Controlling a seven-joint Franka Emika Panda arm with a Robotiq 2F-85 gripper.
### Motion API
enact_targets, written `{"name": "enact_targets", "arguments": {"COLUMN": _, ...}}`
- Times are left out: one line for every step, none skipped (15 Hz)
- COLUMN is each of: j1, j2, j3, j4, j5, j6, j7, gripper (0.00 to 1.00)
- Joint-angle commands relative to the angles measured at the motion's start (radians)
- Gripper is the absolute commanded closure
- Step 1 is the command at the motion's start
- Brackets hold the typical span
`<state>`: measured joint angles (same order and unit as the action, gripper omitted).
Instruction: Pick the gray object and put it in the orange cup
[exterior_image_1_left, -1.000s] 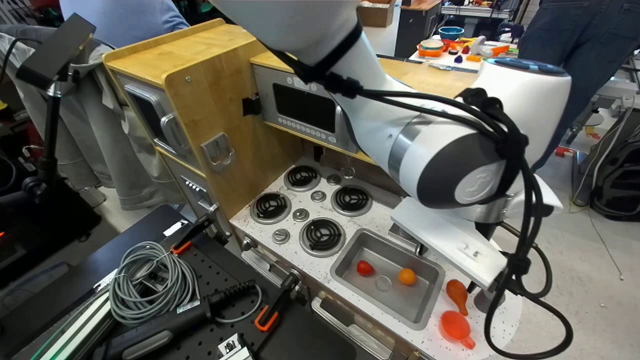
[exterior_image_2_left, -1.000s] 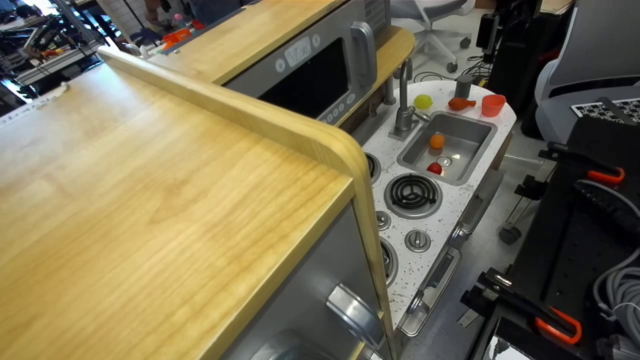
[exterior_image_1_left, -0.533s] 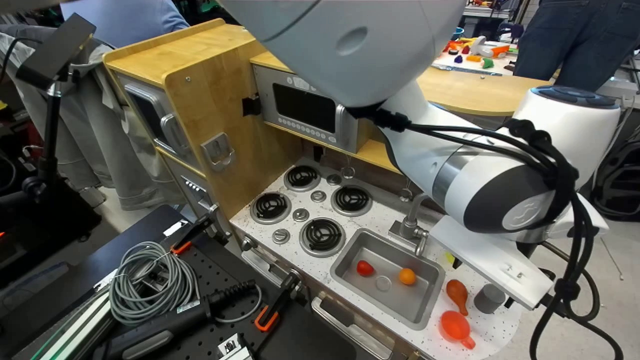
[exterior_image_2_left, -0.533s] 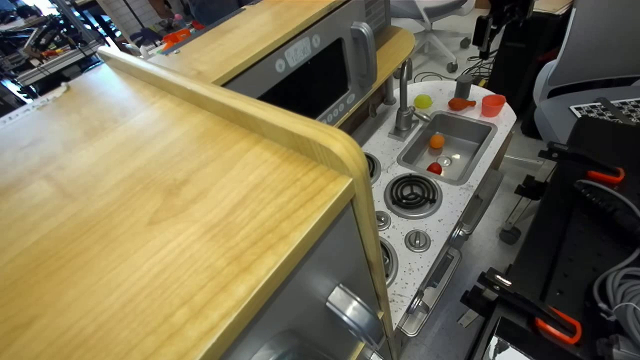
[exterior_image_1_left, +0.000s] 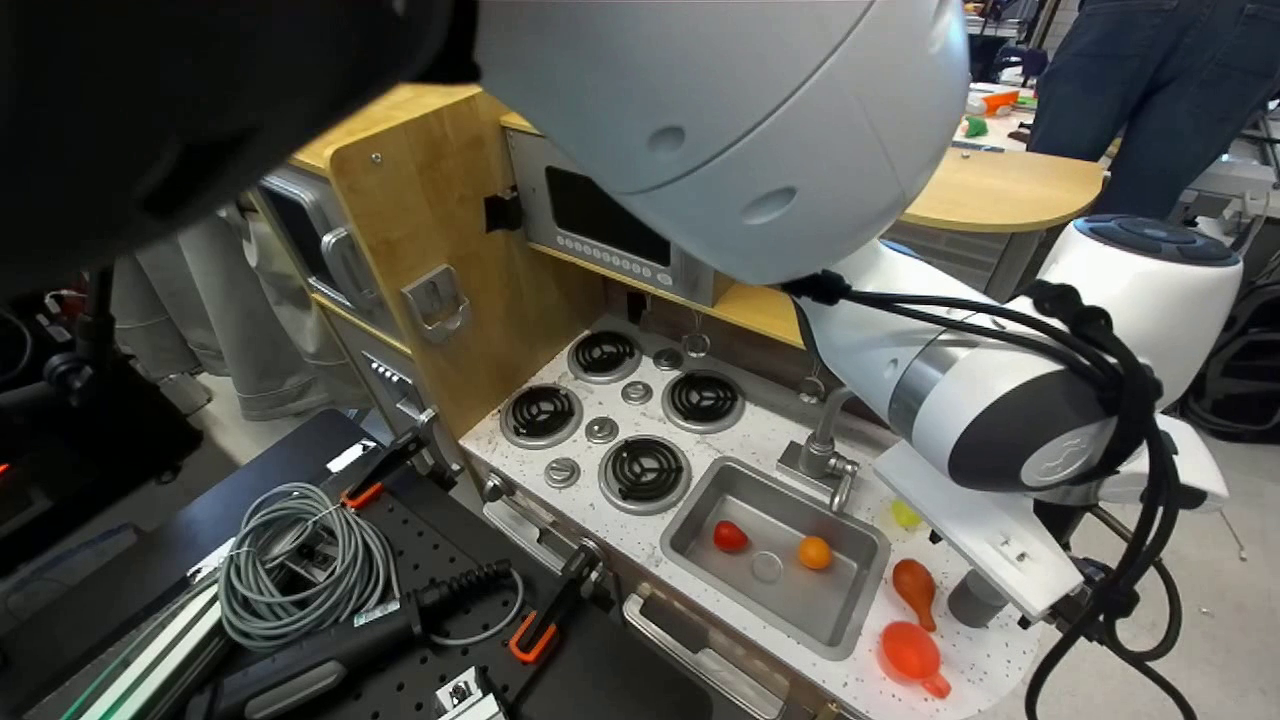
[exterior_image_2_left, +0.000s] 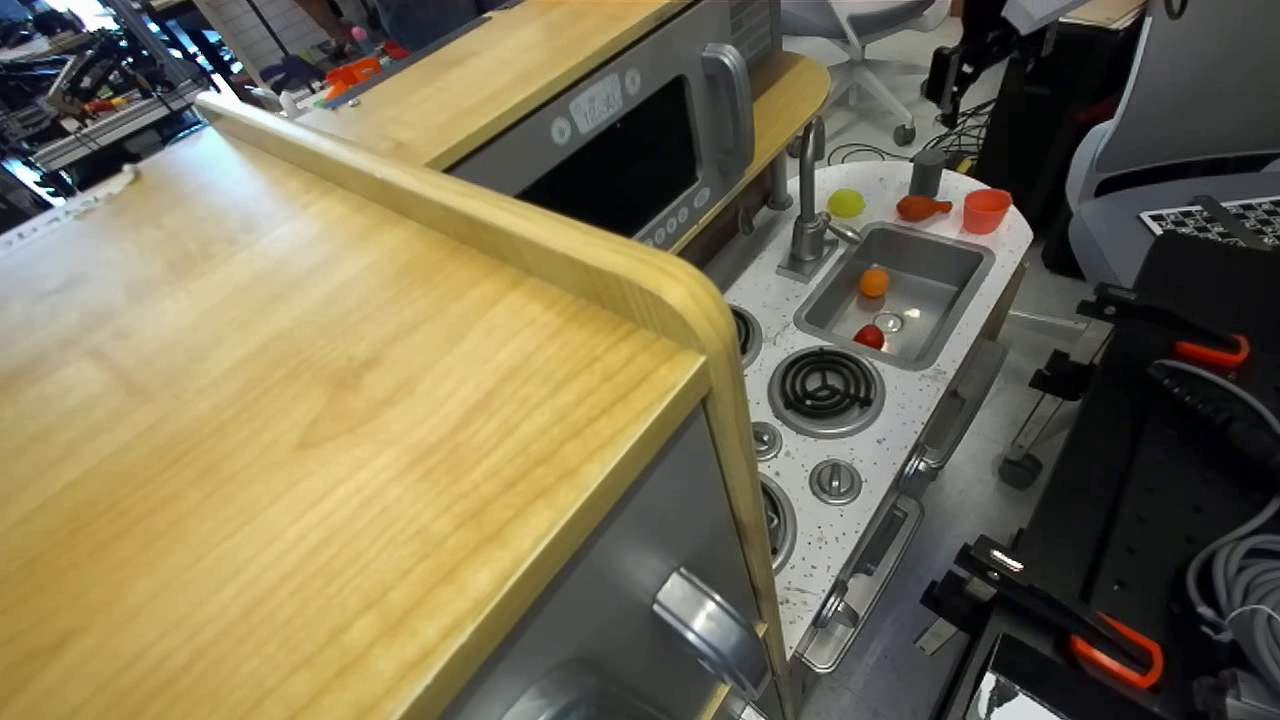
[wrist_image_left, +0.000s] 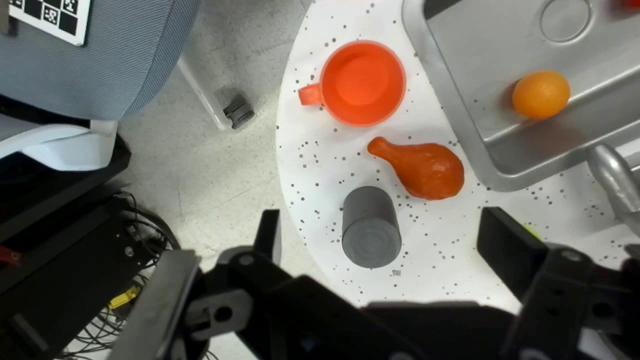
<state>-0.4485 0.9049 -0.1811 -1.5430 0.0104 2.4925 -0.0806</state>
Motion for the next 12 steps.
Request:
{"name": "enact_targets", "arguments": {"j1": 0.016, "j2": 0.081, "j3": -0.026, "j4": 0.103, "j5": 0.064, "j6": 0.016, "j7": 0.155, "gripper": 0.00}}
{"name": "enact_targets", "arguments": {"j1": 0.019, "j2": 0.097, "j3": -0.031, "j4": 0.119, "j5": 0.077, "j6": 0.015, "j7": 0.200, "gripper": 0.00}}
{"name": "enact_targets", "arguments": {"j1": 0.023, "j2": 0.114, "j3": -0.036, "j4": 0.137, "j5": 0.090, "j6": 0.020, "j7": 0.245, "gripper": 0.00}}
{"name": "enact_targets", "arguments": {"j1": 0.026, "j2": 0.131, "j3": -0.042, "j4": 0.153, "j5": 0.103, "j6": 0.022, "j7": 0.291, "gripper": 0.00}}
{"name": "enact_targets", "arguments": {"j1": 0.034, "j2": 0.145, "j3": -0.050, "j4": 0.167, "j5": 0.115, "j6": 0.024, "j7": 0.339, "gripper": 0.00}}
{"name": "enact_targets", "arguments": {"j1": 0.041, "j2": 0.164, "j3": -0.057, "j4": 0.184, "j5": 0.128, "j6": 0.023, "j7": 0.388, "gripper": 0.00}}
{"name": "enact_targets", "arguments": {"j1": 0.051, "j2": 0.182, "j3": -0.069, "j4": 0.199, "j5": 0.135, "j6": 0.027, "j7": 0.440, "gripper": 0.00}}
{"name": "enact_targets", "arguments": {"j1": 0.057, "j2": 0.201, "j3": -0.077, "j4": 0.216, "j5": 0.147, "j6": 0.031, "j7": 0.491, "gripper": 0.00}}
{"name": "enact_targets", "arguments": {"j1": 0.067, "j2": 0.221, "j3": -0.089, "j4": 0.234, "j5": 0.155, "j6": 0.035, "j7": 0.543, "gripper": 0.00}}
{"name": "enact_targets", "arguments": {"j1": 0.079, "j2": 0.238, "j3": -0.103, "j4": 0.250, "j5": 0.163, "j6": 0.032, "j7": 0.598, "gripper": 0.00}}
{"name": "enact_targets", "arguments": {"j1": 0.090, "j2": 0.258, "j3": -0.117, "j4": 0.267, "j5": 0.170, "j6": 0.035, "j7": 0.652, "gripper": 0.00}}
{"name": "enact_targets", "arguments": {"j1": 0.101, "j2": 0.276, "j3": -0.131, "j4": 0.284, "j5": 0.178, "j6": 0.036, "j7": 0.707, "gripper": 0.00}}
